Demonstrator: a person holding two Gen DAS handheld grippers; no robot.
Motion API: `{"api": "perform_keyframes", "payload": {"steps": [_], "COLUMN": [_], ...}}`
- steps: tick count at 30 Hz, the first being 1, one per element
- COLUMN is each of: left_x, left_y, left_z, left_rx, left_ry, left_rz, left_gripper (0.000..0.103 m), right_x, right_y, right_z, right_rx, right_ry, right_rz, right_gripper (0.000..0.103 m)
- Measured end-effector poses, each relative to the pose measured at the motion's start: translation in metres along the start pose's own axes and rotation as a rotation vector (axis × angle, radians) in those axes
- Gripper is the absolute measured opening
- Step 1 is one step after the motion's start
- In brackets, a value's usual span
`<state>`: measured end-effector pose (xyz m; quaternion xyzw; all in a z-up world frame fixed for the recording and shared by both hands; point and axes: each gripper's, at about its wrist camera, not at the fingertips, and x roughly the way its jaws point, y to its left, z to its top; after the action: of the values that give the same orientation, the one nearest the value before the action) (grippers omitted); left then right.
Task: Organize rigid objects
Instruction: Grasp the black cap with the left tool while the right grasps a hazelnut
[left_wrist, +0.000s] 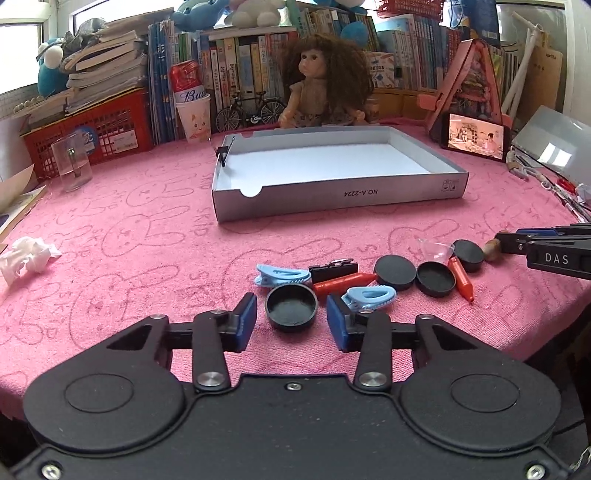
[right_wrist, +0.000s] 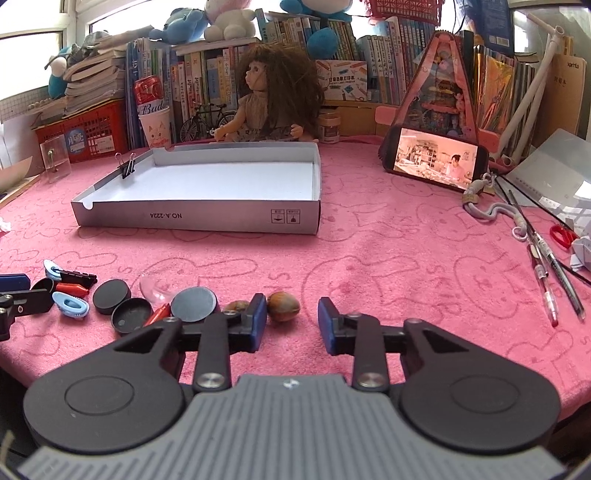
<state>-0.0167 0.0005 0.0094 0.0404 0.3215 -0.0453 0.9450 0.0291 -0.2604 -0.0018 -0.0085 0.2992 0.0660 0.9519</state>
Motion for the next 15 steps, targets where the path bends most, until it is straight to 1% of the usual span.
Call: {"api": "perform_keyframes", "payload": {"steps": [2,3,5,6,7,8,12,15], "left_x": [0.003,0.005,0.006,0.006,0.006,0.006,0.005,0.003], "left_y": [0.002,0.003,0.005,0.006,0.006,0.007,0.014,0.017], "left_z": [-0.001,-0.002,-0.003,-0.003,-0.002,-0.002,0.002,0.008], "left_rx": [-0.01,-0.019,-0.035,-0.037,-0.038,-0.042,-0.088,-0.104], "left_ry": [0.013,0.018,0.009,0.009,0.006,0.006,0.011,0.001], "left_rz": [-0.003,-0.004,-0.006,-0.004,0.0,0.001,-0.02,-0.033], "left_gripper": [0.04,0.04,0.04,0.036,0.03,0.03,0.03,0.03], "right_x": [0.001,0.001,0.0,0.0,-0.001,-0.002,-0.006,-0.007], "right_y": [0.002,0.003,0.004,0.003,0.002,0.002,0.001,0.001], "right_z": [-0.002,-0.003,-0.003,-0.003,-0.004,-0.004,-0.002,0.001], "right_rx": [-0.011,-0.019,-0.018,-0.013,-0.009,-0.008,0.001,-0.005], "right_ry": [-0.002,-0.005,-0.01,-0.011,-0.011,-0.013,-0.027,-0.035], "right_rz": [-0.006,-0.009,-0.005,-0.003,-0.003,-0.003,0.004,0.003], "right_gripper": [0.042,0.037,0.035,0.033,0.03,0.024,0.024,0.024]}}
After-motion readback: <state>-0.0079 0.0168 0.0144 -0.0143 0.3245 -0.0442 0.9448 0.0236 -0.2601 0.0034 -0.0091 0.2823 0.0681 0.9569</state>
